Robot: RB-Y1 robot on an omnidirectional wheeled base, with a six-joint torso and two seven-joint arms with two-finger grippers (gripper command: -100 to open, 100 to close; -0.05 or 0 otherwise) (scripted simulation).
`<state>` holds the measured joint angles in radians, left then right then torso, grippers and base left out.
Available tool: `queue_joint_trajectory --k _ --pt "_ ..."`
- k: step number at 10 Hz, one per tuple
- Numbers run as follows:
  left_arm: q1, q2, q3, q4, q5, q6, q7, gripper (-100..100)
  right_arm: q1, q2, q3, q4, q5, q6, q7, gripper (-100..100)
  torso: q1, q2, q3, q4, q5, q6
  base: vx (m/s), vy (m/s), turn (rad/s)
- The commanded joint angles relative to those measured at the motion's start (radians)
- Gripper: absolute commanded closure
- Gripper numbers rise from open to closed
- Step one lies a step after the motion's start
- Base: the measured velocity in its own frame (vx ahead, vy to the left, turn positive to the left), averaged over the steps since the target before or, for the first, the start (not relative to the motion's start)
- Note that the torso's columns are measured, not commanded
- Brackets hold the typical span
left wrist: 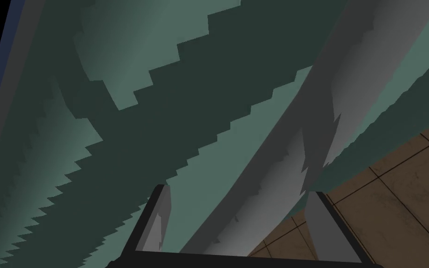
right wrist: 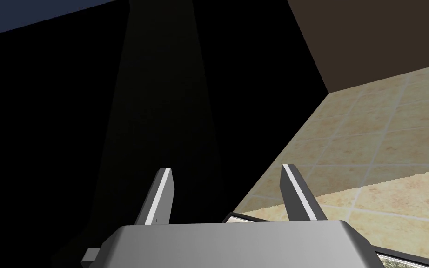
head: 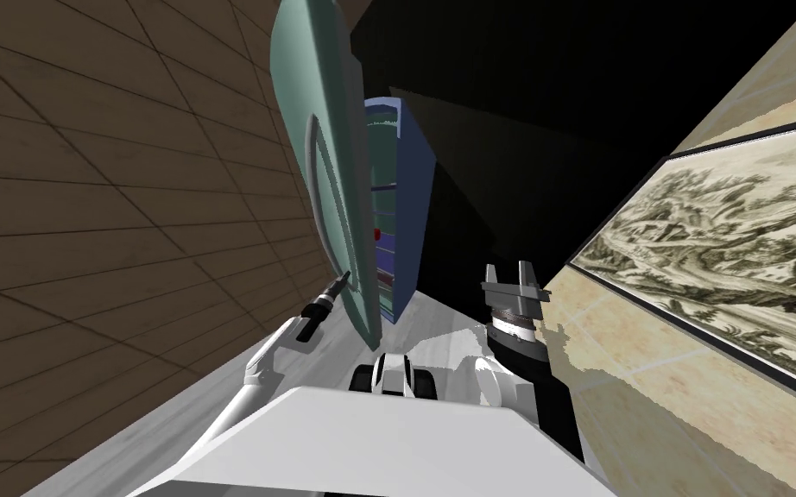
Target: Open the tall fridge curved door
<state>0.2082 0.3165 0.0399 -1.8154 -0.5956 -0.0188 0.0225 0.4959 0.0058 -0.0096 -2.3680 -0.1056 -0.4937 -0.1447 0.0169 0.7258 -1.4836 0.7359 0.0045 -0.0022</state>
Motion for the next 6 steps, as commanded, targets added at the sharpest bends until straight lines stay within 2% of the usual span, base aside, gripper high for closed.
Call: queue_joint_trajectory --k 1,2,3,4,5,6 --pt "-0.033 -0.004 -0.084 -0.022 -0.083 0.042 0.053 100 0.0 0.0 0.0 0.0 0.0 0.0 0.0 0 -0.002 0.001 0.0 0.003 -0.002 -0.001 -0.115 0.278 0.08" --pt "-0.061 -0.013 -0.126 -0.035 -0.118 0.062 0.088 100 0.0 0.0 0.0 0.0 0.0 0.0 0.0 0 -0.008 -0.001 0.0 0.001 -0.003 0.001 -0.148 0.247 0.132" --pt "-0.061 -0.013 -0.154 -0.035 -0.153 0.062 0.096 100 0.0 0.0 0.0 0.0 0.0 0.0 0.0 0 -0.012 0.001 0.0 0.002 -0.004 0.002 -0.138 0.277 0.062" --pt "-0.088 -0.023 -0.188 -0.048 -0.187 0.083 0.128 100 0.0 0.0 0.0 0.0 0.0 0.0 0.0 0 -0.013 0.006 0.004 0.001 -0.003 0.002 -0.104 0.342 0.132" --pt "-0.088 -0.023 -0.224 -0.048 -0.211 0.083 0.138 100 0.0 0.0 0.0 0.0 0.0 0.0 0.0 0 -0.009 0.007 0.004 0.006 -0.005 0.0 -0.097 0.288 0.08" --pt "-0.088 -0.023 -0.224 -0.048 -0.228 0.083 0.138 100 0.0 0.0 0.0 0.0 0.0 0.0 0.0 0 -0.014 0.007 0.004 0.005 -0.004 0.002 -0.067 0.161 0.004"
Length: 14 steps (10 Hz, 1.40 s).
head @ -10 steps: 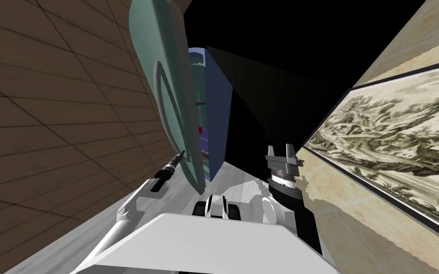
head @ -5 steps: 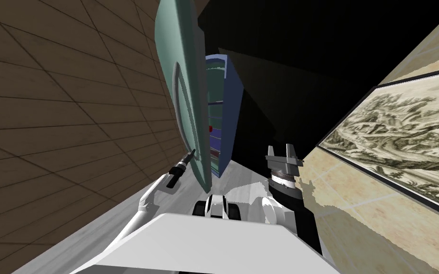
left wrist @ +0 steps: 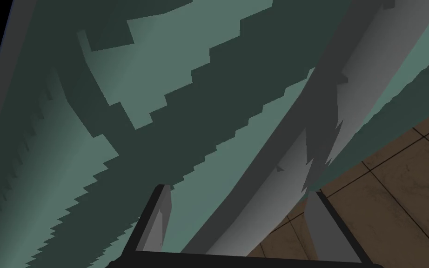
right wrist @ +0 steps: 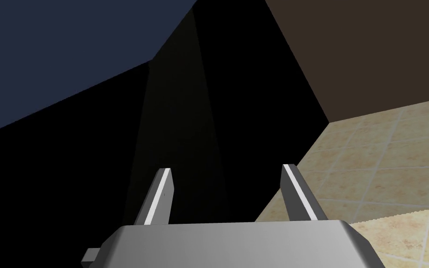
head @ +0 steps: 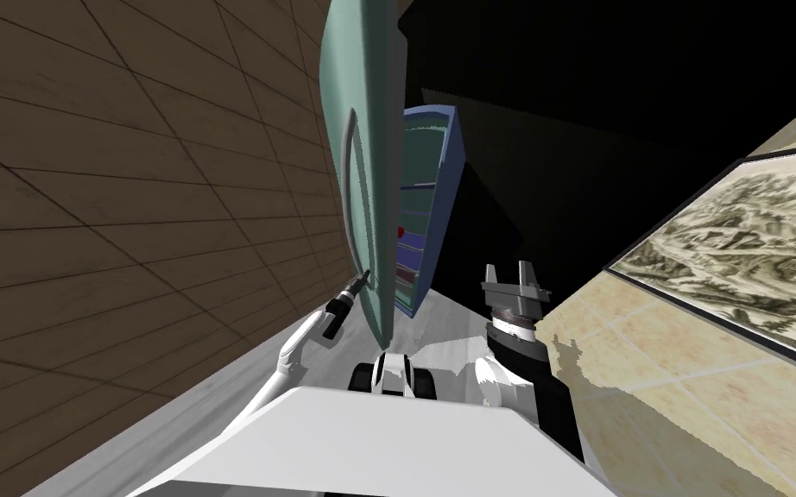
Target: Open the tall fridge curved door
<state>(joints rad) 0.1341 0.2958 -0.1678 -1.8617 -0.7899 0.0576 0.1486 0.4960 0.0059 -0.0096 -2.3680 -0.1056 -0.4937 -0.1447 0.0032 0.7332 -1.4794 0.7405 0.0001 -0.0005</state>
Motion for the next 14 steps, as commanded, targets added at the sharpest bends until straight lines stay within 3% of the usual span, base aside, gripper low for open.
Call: queue_joint_trajectory --k 1,2,3,4,6,14 --pt "-0.042 -0.012 -0.064 -0.016 -0.073 0.027 0.054 100 0.0 0.0 0.0 0.0 0.0 0.0 0.0 0 -0.008 -0.001 0.0 -0.001 -0.002 0.001 -0.075 0.256 0.139" --pt "-0.042 -0.012 -0.087 -0.016 -0.102 0.027 0.054 100 0.0 0.0 0.0 0.0 0.0 0.0 0.0 0 -0.003 0.001 0.001 0.001 -0.002 0.0 -0.097 0.251 0.059" --pt "-0.038 -0.026 -0.069 0.006 -0.09 0.015 0.041 100 0.0 0.0 0.0 0.0 0.0 0.0 0.0 0 -0.003 0.007 0.004 0.002 -0.001 0.0 -0.043 0.097 -0.005" --pt "-0.044 -0.006 -0.078 0.008 -0.087 -0.003 0.055 100 0.0 0.0 0.0 0.0 0.0 0.0 0.0 0 -0.01 0.005 0.004 0.0 -0.002 0.001 -0.027 0.17 -0.08" --pt "-0.049 0.014 -0.084 0.01 -0.08 -0.022 0.068 100 0.0 0.0 0.0 0.0 0.0 0.0 0.0 0 0.008 0.004 0.003 0.001 0.002 0.0 -0.067 0.326 -0.11" --pt "-0.079 0.132 -0.117 0.021 -0.035 -0.137 0.143 100 0.0 0.0 0.0 0.0 0.0 0.0 0.0 0 -0.002 0.0 -0.001 0.003 -0.001 0.001 -0.084 0.31 -0.09"
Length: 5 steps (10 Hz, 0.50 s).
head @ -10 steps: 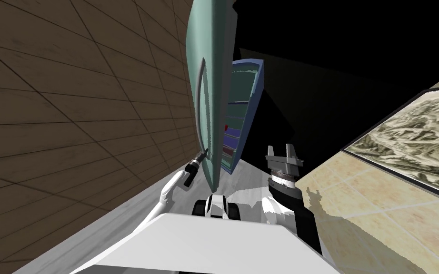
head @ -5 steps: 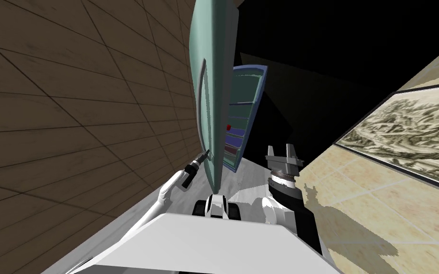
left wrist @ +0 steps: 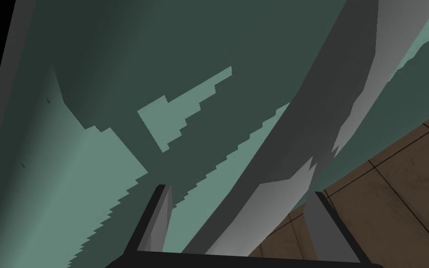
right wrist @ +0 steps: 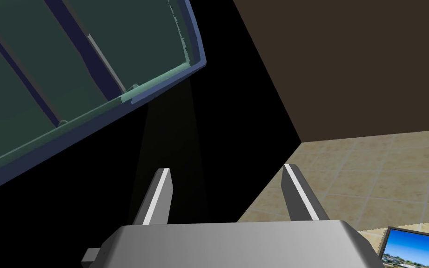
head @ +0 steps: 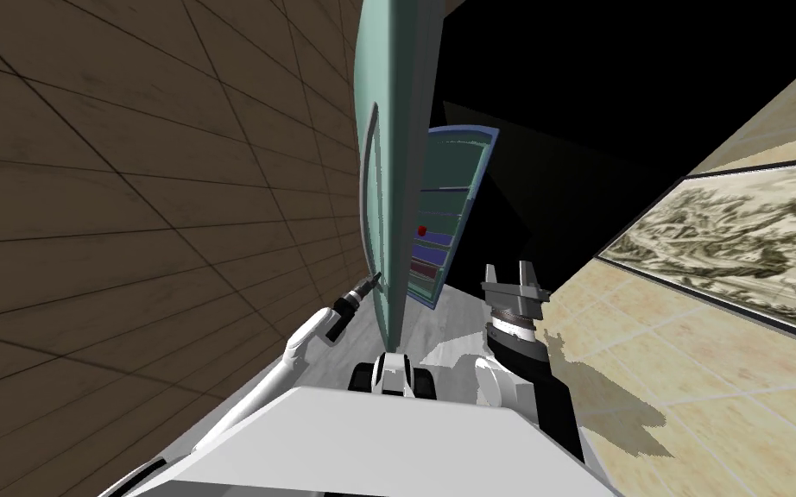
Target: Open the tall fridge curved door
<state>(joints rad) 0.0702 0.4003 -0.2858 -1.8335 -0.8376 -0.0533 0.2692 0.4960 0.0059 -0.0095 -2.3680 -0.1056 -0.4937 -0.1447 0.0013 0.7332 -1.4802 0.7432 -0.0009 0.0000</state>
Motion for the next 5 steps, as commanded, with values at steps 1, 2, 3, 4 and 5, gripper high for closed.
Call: queue_joint_trajectory --k 1,2,3,4,5 --pt "-0.015 0.027 0.001 -0.007 0.013 -0.026 0.023 100 0.0 0.0 0.0 0.0 0.0 0.0 0.0 0 0.002 0.004 0.003 0.0 0.001 0.0 -0.07 0.295 -0.061" --pt "-0.02 0.047 -0.005 -0.005 0.02 -0.045 0.035 100 0.0 0.0 0.0 0.0 0.0 0.0 0.0 0 -0.001 0.005 0.003 0.0 0.0 0.0 -0.065 0.283 -0.078" --pt "-0.025 0.067 -0.01 -0.003 0.028 -0.064 0.048 100 0.0 0.0 0.0 0.0 0.0 0.0 0.0 0 -0.003 0.006 0.004 -0.001 0.0 0.0 -0.104 0.407 -0.131" --pt "-0.018 0.056 -0.008 0.0 0.022 -0.049 0.037 100 0.0 0.0 0.0 0.0 0.0 0.0 0.0 0 0.004 0.011 0.007 -0.001 0.001 -0.001 -0.044 0.212 -0.038" --pt "-0.028 0.066 0.043 0.051 0.008 -0.103 0.063 100 0.0 0.0 0.0 0.0 0.0 0.0 0.0 0 -0.009 0.01 0.007 -0.002 0.0 0.0 -0.015 0.169 -0.14"
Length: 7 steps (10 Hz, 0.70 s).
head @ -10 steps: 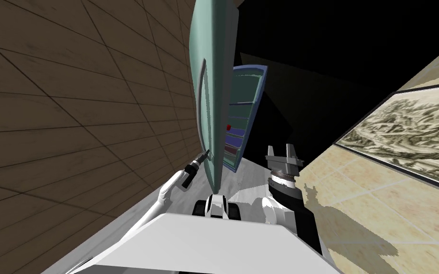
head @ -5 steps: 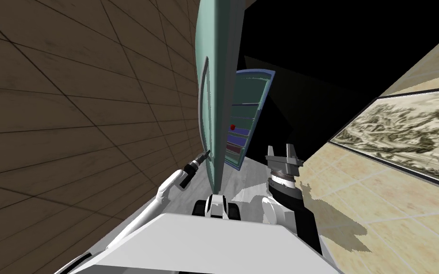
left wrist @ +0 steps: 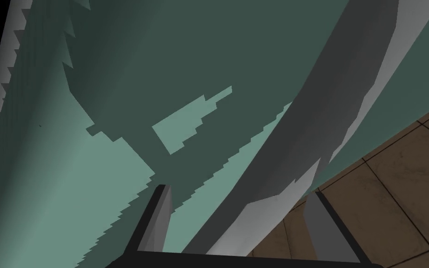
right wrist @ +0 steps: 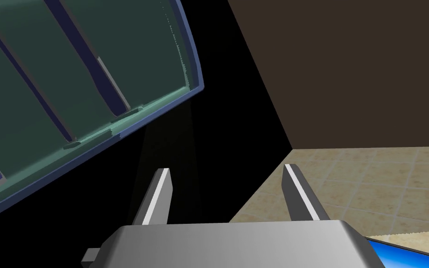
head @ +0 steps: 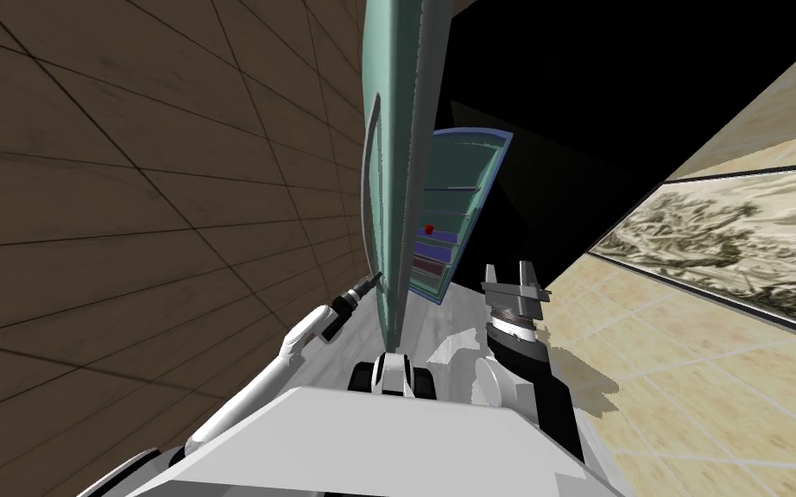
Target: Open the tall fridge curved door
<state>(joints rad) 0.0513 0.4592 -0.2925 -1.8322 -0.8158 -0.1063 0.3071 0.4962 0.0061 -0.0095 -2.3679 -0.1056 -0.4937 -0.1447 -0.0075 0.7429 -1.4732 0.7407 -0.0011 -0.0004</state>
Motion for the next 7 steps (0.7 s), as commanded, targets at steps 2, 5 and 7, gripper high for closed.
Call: queue_joint_trajectory --k 2,5,7 --pt "-0.009 0.007 0.065 0.051 -0.014 -0.093 0.025 100 0.0 0.0 0.0 0.0 0.0 0.0 0.0 0 0.002 -0.011 -0.007 -0.002 -0.001 0.002 -0.028 0.111 -0.059" --pt "-0.017 0.015 0.13 0.102 -0.027 -0.185 0.049 100 0.0 0.0 0.0 0.0 0.0 0.0 0.0 0 0.011 -0.014 -0.009 -0.001 0.001 0.001 -0.029 0.093 -0.082" --pt "-0.026 0.022 0.195 0.153 -0.041 -0.259 0.074 100 0.0 0.0 0.0 0.0 0.0 0.0 0.0 0 0.011 -0.016 -0.01 -0.003 0.001 0.004 -0.036 0.132 -0.132"
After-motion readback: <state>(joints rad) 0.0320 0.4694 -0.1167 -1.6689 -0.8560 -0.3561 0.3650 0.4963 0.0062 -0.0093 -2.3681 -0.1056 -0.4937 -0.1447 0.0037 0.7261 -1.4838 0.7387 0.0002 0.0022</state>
